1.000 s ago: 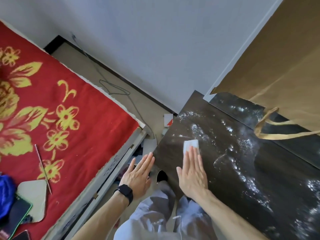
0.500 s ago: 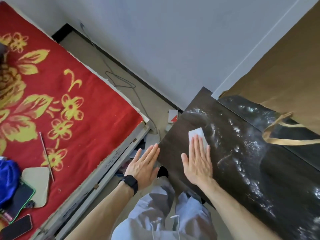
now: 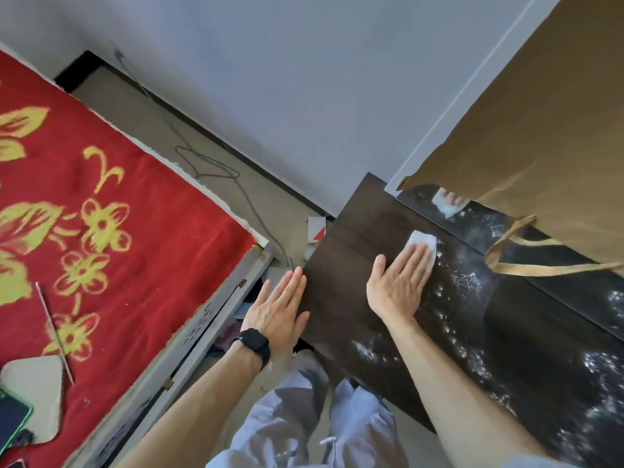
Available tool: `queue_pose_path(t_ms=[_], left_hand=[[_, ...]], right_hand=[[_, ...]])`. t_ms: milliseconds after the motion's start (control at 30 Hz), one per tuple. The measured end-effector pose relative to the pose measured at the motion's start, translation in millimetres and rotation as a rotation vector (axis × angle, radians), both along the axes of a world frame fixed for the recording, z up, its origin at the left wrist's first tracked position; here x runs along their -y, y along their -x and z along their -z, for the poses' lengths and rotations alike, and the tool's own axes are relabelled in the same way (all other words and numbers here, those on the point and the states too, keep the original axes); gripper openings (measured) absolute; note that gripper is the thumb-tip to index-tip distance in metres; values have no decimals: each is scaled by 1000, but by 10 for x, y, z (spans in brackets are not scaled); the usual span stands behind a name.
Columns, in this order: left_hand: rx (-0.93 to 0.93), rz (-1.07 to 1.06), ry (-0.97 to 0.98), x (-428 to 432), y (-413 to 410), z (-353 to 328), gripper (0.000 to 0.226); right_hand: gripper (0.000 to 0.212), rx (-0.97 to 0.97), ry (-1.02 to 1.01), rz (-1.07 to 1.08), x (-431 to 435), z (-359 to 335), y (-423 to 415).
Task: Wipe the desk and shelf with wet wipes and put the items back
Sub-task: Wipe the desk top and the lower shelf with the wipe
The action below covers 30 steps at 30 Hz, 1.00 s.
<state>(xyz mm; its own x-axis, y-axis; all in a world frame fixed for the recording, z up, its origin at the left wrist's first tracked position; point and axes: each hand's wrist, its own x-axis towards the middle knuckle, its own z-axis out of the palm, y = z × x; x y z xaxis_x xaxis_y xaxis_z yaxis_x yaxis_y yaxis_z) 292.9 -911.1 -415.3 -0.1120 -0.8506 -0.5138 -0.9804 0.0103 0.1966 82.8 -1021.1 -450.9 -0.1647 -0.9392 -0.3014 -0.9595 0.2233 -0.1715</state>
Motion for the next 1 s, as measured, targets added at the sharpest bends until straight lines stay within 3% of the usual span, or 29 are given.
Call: queue_pose_path(t_ms=[100, 233, 333, 500, 567, 633, 767, 833, 900, 1000], left_hand=[[2, 8, -24, 40, 15, -49, 71], [27, 48, -56, 131, -29, -87, 66], [66, 72, -52, 144, -23, -83, 68], [66, 39, -65, 200, 64, -122, 68], [67, 29, -60, 217, 89, -145, 68], [64, 18, -57, 216, 107, -150, 68], [87, 25, -43, 172, 129, -123, 70], [101, 41, -34, 134, 122, -95, 70], [110, 56, 1, 82, 96, -53, 70], [131, 96, 24, 27, 44, -3, 72]], right_hand=[[76, 17, 38, -182, -205, -16, -332], [71, 30, 92, -535, 355, 16, -629], [69, 30, 78, -331, 537, 48, -352], [72, 61, 46, 425, 253, -35, 650], [73, 103, 22, 576, 249, -94, 700], [76, 102, 49, 474, 287, -106, 431], [75, 54, 85, -267, 211, 33, -313], [72, 66, 82, -407, 263, 51, -235], [70, 40, 82, -259, 241, 81, 126], [71, -13, 75, 186, 129, 49, 723]])
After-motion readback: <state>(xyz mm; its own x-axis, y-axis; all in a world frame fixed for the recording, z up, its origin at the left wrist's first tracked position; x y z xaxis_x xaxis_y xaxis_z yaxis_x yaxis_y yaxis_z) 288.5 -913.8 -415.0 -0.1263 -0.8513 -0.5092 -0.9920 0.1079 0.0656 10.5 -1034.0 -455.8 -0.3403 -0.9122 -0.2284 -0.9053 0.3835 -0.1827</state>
